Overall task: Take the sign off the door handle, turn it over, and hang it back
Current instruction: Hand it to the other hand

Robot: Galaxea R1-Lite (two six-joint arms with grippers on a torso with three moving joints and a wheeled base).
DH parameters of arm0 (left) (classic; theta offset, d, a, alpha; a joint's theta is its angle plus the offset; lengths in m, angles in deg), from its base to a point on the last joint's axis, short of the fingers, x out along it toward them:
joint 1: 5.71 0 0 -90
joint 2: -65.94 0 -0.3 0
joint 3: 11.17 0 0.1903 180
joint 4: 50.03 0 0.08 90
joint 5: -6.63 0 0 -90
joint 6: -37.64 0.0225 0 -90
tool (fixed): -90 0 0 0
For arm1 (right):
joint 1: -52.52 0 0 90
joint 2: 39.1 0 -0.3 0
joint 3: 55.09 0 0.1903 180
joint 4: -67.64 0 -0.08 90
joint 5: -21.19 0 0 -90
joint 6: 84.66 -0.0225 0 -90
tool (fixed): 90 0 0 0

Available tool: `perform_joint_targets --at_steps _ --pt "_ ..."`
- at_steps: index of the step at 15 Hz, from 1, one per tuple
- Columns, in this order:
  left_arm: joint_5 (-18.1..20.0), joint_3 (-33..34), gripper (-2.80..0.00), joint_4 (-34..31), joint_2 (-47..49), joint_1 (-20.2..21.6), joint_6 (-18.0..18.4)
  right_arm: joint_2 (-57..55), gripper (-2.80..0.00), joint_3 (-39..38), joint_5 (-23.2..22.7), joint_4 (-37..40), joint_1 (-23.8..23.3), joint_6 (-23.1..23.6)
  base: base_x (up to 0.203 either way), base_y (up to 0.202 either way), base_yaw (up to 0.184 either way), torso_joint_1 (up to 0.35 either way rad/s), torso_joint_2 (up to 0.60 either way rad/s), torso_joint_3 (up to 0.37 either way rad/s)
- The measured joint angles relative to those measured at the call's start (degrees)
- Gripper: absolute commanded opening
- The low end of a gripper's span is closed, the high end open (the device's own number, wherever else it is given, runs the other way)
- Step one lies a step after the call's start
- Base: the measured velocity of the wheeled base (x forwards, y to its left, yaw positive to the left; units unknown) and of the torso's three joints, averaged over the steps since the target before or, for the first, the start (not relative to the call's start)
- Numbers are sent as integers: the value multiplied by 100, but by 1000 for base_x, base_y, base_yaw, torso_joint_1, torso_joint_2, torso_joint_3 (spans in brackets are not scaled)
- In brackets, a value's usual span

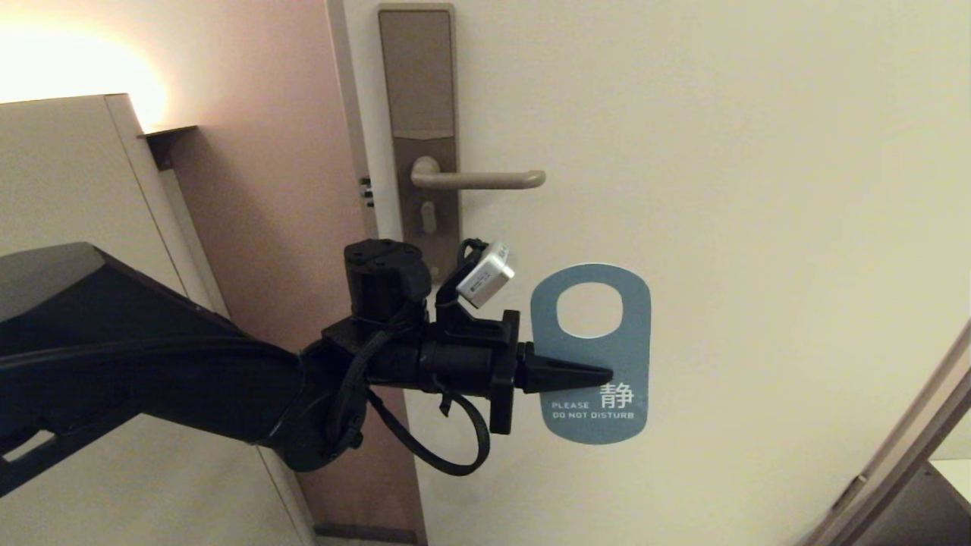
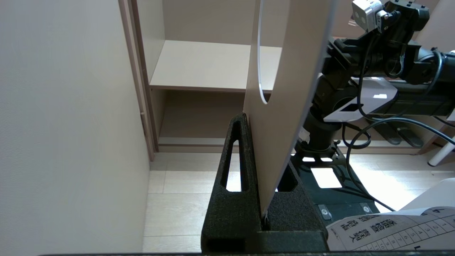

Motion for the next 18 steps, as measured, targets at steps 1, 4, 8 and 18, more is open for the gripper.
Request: perform_joint_targets --at_steps 1,4,8,18 --pt "2 -5 -280 2 11 -3 -2 -34 -280 31 -2 102 0 -7 0 0 0 0 0 0" --pt "1 0 -280 2 27 -35 4 -28 -280 57 106 231 0 -112 0 0 0 0 0 0" --pt "-1 6 -280 4 44 -41 4 188 -280 60 183 472 0 -312 0 0 0 0 0 0" --pt "8 -11 -280 245 134 -41 -35 241 -280 60 171 468 -2 -221 0 0 0 0 0 0"
